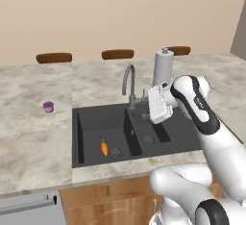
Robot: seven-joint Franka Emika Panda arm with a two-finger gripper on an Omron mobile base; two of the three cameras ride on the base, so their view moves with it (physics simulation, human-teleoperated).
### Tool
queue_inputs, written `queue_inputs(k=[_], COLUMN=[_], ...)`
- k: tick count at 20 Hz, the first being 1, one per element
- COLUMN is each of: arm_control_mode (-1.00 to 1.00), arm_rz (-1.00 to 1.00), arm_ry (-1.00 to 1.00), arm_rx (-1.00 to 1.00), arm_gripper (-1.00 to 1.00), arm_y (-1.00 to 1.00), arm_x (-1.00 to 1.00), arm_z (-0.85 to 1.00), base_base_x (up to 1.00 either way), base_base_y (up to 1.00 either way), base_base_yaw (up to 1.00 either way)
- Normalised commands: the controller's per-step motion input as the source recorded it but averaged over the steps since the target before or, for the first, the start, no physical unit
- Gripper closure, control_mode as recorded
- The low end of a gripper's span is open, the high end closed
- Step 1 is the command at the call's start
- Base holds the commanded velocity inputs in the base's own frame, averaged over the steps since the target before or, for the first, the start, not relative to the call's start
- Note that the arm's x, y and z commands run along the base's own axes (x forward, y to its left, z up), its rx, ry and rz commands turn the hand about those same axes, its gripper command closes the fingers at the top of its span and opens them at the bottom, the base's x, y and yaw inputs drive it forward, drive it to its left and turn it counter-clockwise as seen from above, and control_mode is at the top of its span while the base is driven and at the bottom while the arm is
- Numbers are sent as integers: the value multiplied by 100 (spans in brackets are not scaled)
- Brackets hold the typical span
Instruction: Turn on the sink faucet. Then move the carrot from the counter to the sink. Turn off the sink. Move the vegetable from the sink to the pot next to the stove. Finally move the pot to the front left burner.
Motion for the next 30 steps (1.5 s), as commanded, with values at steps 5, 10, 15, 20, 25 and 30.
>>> queue_inputs(k=[5,10,15,20,25,30], arm_control_mode=[-100,-100,-100,-100,-100,-100], arm_rz=[-20,-14,-11,-24,-34,-34], arm_ry=[21,26,29,37,29,20], arm_rx=[-6,-9,-7,-5,-7,-8], arm_gripper=[-100,-100,-100,-100,-100,-100], arm_y=[56,49,30,14,2,0], arm_x=[-2,21,31,16,5,8], arm_z=[-2,0,-5,-23,-28,-37], base_base_x=[0,0,0,0,0,0], base_base_y=[0,0,0,0,0,0], base_base_yaw=[0,0,0,0,0,0])
